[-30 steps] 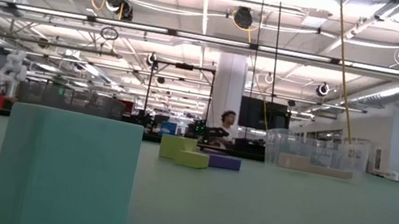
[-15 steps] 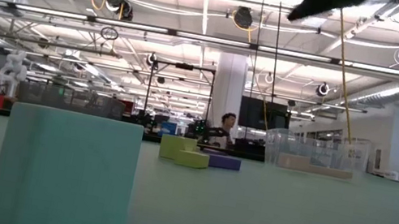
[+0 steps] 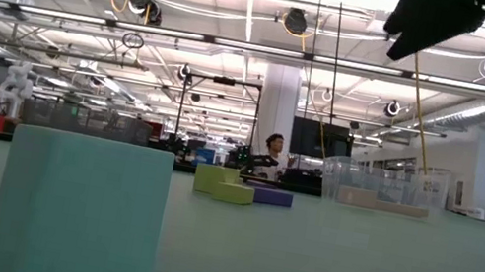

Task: Sort & place blocks by color
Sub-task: Put the right light blue block into the gray bin

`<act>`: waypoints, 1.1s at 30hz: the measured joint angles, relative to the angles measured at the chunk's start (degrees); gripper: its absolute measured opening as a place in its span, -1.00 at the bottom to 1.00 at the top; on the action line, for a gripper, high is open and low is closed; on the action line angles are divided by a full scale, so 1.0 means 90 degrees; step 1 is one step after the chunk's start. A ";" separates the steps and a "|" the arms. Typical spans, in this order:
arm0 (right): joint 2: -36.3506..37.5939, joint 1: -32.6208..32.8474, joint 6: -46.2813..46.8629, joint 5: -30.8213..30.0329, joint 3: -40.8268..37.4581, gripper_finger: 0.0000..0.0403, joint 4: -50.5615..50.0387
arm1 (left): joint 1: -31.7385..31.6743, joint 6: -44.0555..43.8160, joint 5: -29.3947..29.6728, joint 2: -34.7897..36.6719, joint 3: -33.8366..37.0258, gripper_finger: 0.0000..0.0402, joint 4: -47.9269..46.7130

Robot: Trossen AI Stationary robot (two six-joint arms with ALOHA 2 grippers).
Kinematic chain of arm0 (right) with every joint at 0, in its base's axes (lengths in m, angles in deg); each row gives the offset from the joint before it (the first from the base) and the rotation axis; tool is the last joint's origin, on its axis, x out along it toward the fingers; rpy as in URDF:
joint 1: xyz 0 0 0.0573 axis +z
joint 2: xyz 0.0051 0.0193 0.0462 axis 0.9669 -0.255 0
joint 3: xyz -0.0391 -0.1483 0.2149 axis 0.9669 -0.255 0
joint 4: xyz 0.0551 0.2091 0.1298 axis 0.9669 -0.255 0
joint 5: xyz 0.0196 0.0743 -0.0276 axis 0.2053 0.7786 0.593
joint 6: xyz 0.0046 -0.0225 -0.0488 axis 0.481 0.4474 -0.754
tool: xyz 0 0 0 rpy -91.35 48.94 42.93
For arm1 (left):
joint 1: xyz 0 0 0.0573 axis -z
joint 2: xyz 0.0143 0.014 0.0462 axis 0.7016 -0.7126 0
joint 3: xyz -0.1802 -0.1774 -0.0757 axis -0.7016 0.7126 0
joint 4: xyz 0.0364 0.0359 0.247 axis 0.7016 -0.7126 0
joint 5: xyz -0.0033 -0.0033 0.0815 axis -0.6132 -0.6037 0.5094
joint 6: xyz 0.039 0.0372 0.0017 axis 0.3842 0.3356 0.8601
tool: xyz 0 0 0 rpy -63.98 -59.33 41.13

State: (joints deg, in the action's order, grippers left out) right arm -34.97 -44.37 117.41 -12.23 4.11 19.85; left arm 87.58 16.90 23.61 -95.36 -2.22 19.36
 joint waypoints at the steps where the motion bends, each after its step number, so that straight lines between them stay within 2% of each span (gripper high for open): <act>1: 0.0000 0.0000 -0.0006 0.0001 -0.0065 0.46 0.0000 | 0.0208 -0.0359 0.0181 0.0000 0.0000 -0.70 -0.0203; 7: -0.0002 -0.0039 -0.0321 -0.0097 -0.0858 0.46 0.0763 | 0.1311 -0.2989 0.0934 0.0000 0.0000 -0.68 -0.1574; 12: -0.0005 -0.0151 -0.0730 -0.0341 -0.1965 0.46 0.2758 | 0.1861 -0.5564 0.1074 -0.0088 0.0000 -0.69 -0.3574; 15: -0.0005 -0.0314 -0.1064 -0.0172 -0.2467 0.46 0.3903 | 0.2002 -0.6495 0.1077 -0.0092 0.0000 -0.69 -0.4548; 18: -0.0005 -0.0525 -0.1543 0.0195 -0.2720 0.46 0.4544 | 0.2002 -0.6860 0.0984 -0.0092 0.0000 -0.69 -0.5131; 21: -0.0005 -0.0742 -0.1922 0.0494 -0.2871 0.46 0.4918 | 0.1959 -0.7120 0.0582 -0.0096 0.0000 -0.69 -0.5566; 28: -0.0005 -0.1139 -0.2610 0.0505 -0.2930 0.46 0.4942 | 0.1886 -0.7342 0.0057 -0.0126 0.0000 -0.67 -0.5715; 33: -0.0005 -0.1396 -0.3356 0.0508 -0.2930 0.46 0.5001 | 0.1872 -0.7448 0.0006 -0.0126 0.0000 -0.50 -0.5678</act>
State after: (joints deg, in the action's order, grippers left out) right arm -35.01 -56.93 87.20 -7.66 -22.26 64.86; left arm 104.43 -50.14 23.66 -96.50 -2.22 -31.75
